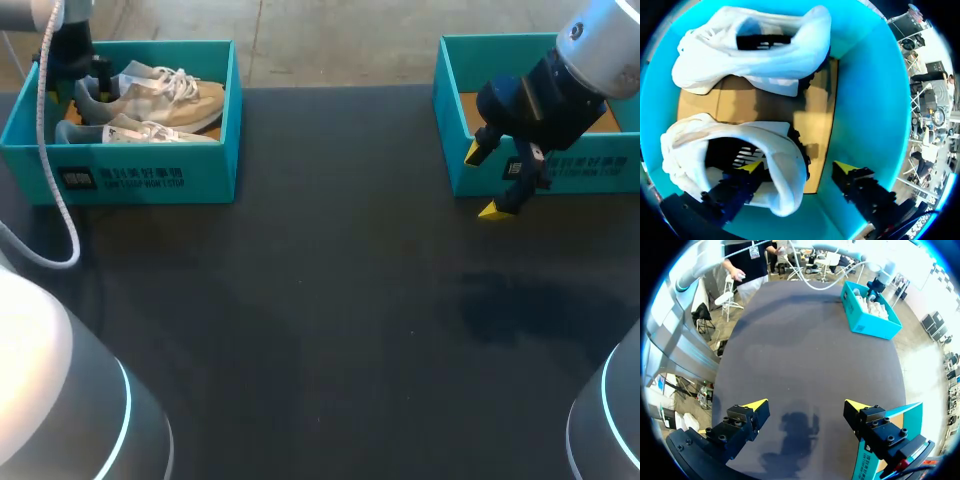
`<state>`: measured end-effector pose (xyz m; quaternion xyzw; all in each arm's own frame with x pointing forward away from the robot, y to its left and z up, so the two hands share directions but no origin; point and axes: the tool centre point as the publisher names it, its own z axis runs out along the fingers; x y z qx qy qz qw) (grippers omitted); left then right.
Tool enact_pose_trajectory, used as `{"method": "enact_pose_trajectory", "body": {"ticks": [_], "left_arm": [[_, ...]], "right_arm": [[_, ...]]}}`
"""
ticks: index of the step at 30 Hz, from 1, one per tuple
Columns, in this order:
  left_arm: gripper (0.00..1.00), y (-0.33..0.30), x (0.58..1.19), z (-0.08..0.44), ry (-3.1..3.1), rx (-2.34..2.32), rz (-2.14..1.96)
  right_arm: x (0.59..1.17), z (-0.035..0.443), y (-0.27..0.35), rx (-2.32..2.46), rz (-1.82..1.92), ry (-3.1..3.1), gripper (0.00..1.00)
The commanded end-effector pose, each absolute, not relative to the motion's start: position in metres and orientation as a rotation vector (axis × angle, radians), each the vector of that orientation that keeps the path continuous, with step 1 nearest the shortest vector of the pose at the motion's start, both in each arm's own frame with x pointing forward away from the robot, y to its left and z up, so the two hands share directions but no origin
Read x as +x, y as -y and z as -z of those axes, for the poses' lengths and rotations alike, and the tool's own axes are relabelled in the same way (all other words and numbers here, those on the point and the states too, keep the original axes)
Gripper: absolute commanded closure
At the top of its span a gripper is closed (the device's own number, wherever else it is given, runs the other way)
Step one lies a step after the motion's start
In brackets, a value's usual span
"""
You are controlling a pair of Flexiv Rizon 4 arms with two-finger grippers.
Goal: Take the shoe out of the shoebox, open the shoe tongue, remove and reinsert the insole, then place the shoe into the shoebox
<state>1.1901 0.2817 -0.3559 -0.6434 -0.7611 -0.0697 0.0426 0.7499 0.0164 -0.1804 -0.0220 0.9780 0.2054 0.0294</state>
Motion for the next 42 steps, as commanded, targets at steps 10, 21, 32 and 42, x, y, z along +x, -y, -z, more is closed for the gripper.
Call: {"method": "enact_pose_trajectory", "body": {"ticks": [10, 21, 32, 42], "left_arm": [[0.0, -0.265, 1.174, 0.279, 2.414, -1.965, 0.144], [0.0, -0.226, 1.193, 0.214, 2.463, -1.966, 0.038], [0.0, -0.226, 1.193, 0.214, 2.463, -1.966, 0.038], [0.0, -0.226, 1.193, 0.214, 2.463, -1.966, 0.038]], "right_arm": [[0.751, 0.181, -0.017, -0.066, -0.63, -3.019, 0.0], [0.751, 0.181, -0.017, -0.066, -0.63, -3.019, 0.0], [0.751, 0.181, -0.017, -0.066, -0.63, -3.019, 0.0], [0.751, 0.181, -0.017, -0.066, -0.63, -3.019, 0.0]]}}
